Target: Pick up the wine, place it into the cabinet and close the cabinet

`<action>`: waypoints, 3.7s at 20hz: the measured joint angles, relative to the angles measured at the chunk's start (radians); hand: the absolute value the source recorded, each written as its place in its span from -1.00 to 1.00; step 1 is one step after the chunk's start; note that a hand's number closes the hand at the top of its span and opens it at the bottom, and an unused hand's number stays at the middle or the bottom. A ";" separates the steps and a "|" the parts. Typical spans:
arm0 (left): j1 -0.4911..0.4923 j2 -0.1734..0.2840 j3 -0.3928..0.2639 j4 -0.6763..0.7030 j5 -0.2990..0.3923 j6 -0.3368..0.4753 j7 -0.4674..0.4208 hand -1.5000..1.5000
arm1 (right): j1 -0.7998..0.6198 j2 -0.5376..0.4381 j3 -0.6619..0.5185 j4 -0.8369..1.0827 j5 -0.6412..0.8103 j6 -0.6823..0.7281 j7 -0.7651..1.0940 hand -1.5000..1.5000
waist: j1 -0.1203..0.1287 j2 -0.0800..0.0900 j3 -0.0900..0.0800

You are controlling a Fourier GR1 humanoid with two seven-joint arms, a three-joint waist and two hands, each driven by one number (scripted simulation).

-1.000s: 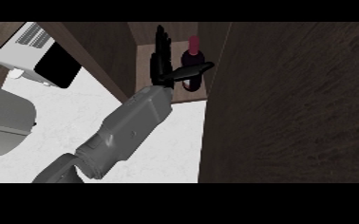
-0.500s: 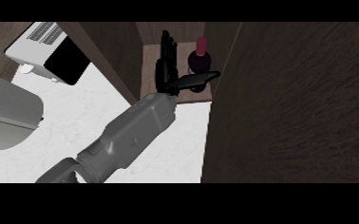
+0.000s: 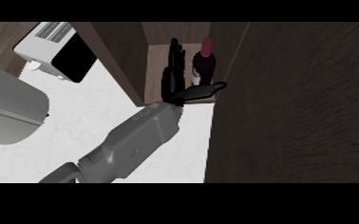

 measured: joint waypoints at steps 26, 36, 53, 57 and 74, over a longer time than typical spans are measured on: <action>0.361 0.184 0.019 -0.546 -0.384 0.036 0.073 -1.00 | 0.048 -0.014 -0.026 -0.059 0.028 -0.019 0.017 -1.00 | 0.057 -0.014 0.001; 0.546 0.439 0.013 -0.924 -0.489 -0.012 0.171 1.00 | 0.052 -0.084 -0.043 -0.053 -0.052 0.084 0.011 1.00 | 0.061 -0.014 0.001; 0.942 0.855 0.190 -1.284 -0.474 -0.247 0.127 -1.00 | 0.076 -0.041 0.306 -0.080 -0.087 0.138 0.138 1.00 | 0.065 -0.017 0.000; 1.016 0.912 0.272 -1.283 -0.426 -0.322 0.101 -1.00 | 0.030 -0.001 0.468 -0.077 -0.047 0.061 0.197 1.00 | 0.064 -0.019 -0.001; 1.276 1.123 0.539 -1.173 -0.278 -0.638 0.011 -1.00 | -0.320 -0.125 0.759 -0.020 0.158 -0.447 0.243 1.00 | 0.099 -0.023 -0.005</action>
